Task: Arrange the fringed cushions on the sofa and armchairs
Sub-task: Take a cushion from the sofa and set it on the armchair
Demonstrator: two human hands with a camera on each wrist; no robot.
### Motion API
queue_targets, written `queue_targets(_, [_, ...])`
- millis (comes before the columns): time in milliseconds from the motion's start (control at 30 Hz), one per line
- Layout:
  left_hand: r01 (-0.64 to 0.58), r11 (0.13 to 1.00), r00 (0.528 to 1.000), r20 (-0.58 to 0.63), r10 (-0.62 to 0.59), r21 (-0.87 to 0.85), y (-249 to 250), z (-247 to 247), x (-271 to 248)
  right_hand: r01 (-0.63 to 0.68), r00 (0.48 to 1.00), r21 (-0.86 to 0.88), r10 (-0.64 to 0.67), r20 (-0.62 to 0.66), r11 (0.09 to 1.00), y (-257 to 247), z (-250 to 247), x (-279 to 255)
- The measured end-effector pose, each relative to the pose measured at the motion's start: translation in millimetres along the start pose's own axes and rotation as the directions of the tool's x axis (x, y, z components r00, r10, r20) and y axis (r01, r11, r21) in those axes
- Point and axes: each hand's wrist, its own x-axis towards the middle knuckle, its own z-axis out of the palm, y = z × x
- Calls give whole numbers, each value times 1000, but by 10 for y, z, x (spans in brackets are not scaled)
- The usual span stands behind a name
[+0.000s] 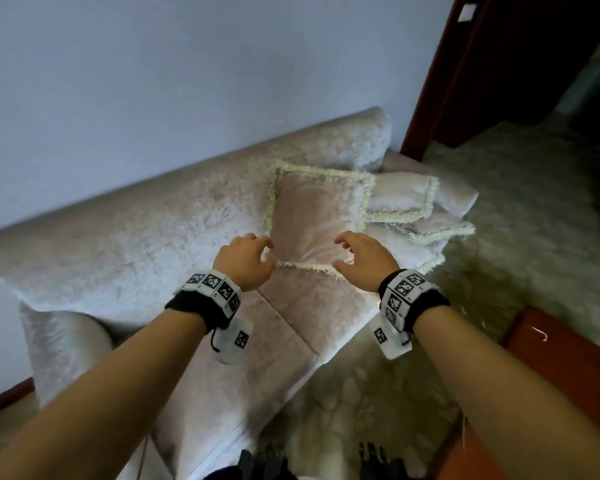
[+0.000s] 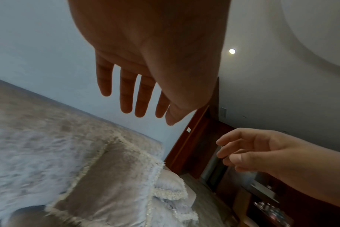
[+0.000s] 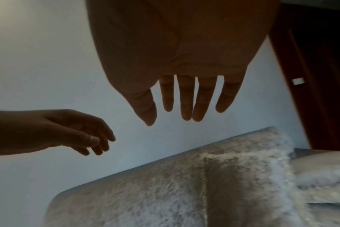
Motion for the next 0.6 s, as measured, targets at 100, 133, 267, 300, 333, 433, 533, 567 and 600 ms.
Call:
queue_targets(100, [-115,993,993,22,115,-7,244,120,572,-117,992,21,118,-53,993,417,-206,166])
queue_targets(133, [-145,989,989,28,146,-8,320,169,729,-155,985,35,157,-66,987,564,-250,209])
queue_targets(267, [-214,977,974,70,215,-10,581,412,1330,-255,958,88,264,-110,963,1098,-381,363])
queue_targets(300, [-223,975,972,78,223,-21,644,463,1484,-271,953,105,283,-110,957,1221,-416,427])
queue_targets(333, [-230,973,969,81,232,-30,731,514,1667,-287,948,115,299,-109,951,1364,-463,515])
queue_targets(433, [-230,971,968,86,236,-71,955,655,2184,-302,945,127,314,-92,945,1808,-586,837])
queue_targets(533, [-198,973,972,104,211,-122,1061,807,2630,-288,954,135,296,-45,948,2252,-663,1214])
queue_targets(567, [-172,977,976,111,186,-129,1073,866,2767,-284,957,134,290,-27,949,2396,-676,1346])
queue_targets(600, [-142,981,980,123,158,-131,1079,916,2894,-282,958,142,287,-12,949,2523,-688,1475])
